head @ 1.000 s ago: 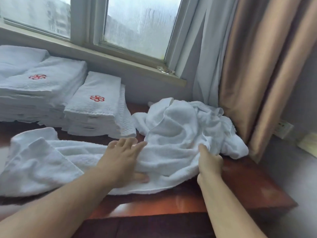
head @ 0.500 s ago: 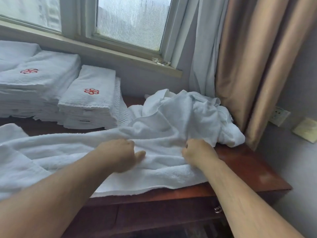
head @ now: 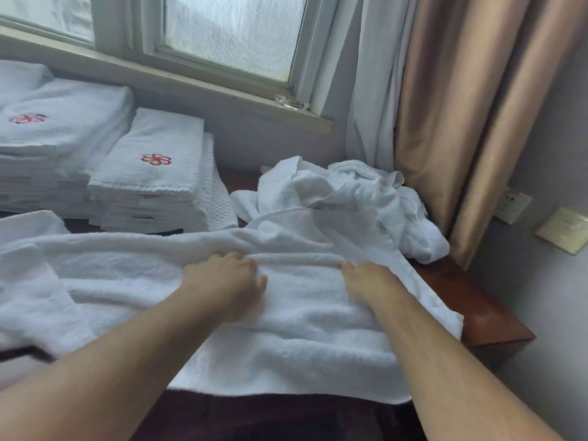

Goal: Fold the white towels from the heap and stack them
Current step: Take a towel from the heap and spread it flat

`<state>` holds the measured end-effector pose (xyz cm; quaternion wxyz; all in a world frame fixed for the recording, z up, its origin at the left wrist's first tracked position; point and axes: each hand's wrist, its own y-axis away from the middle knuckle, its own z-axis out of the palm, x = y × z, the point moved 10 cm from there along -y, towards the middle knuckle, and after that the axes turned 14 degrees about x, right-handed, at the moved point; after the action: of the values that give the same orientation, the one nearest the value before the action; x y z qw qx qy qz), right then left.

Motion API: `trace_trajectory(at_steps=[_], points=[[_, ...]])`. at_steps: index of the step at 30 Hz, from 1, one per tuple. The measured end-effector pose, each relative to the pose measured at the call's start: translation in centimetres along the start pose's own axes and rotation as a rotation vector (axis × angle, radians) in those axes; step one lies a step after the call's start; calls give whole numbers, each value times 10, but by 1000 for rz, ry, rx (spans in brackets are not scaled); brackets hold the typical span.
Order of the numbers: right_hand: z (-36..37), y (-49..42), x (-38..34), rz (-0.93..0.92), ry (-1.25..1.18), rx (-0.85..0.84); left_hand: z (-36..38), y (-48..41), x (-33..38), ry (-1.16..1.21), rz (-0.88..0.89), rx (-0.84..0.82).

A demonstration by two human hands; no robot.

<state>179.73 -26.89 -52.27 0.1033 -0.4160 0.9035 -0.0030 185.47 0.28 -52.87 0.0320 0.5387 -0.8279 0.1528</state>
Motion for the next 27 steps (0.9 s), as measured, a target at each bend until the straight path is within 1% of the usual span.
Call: trace_trajectory(at_steps=[1,2,4,5,6,7,8,9,10,11,12,13,14,15,17,18,20,22,24,27], points=[[0,-2,3,56,4,5,0,0,2,2,18,11],[1,-3,1,61,9,27,3,1,2,-11,43,8],[3,4,-25,-110,-32,95,9,0,2,-29,89,-7],[6,11,-39,-207,-82,109,9,0,2,-14,103,-11],[12,17,-48,-259,-110,100,7,-1,1,35,115,-4],[15,18,-50,-251,-99,97,2,-1,1,110,132,24],[14,16,-47,-197,-68,116,-7,0,0,190,150,79],[7,16,-47,-149,-23,167,-20,2,-5,253,164,157],[-6,18,-55,-165,10,262,-35,7,-13,271,182,251],[-19,26,-73,-259,-19,381,-51,14,-23,253,204,346],[-30,41,-100,-410,-130,482,-65,23,-36,211,217,428],[-35,61,-129,-571,-285,508,-76,32,-51,157,211,490],[-32,81,-157,-696,-439,441,-84,42,-71,100,182,529],[-21,100,-185,-780,-539,316,-89,52,-92,47,135,535],[10,136,-235,-892,-601,36,-90,74,-139,-31,-21,447],[24,150,-257,-949,-553,-48,-88,87,-160,-63,-100,376],[46,166,-290,-1030,-374,-92,-89,111,-191,-147,-222,286],[60,170,-309,-1041,-236,-100,-100,129,-209,-262,-356,230],[67,171,-321,-1040,-171,-85,-114,143,-219,-418,-489,149],[68,171,-331,-1041,-149,-69,-128,153,-229,-674,-598,-70]])
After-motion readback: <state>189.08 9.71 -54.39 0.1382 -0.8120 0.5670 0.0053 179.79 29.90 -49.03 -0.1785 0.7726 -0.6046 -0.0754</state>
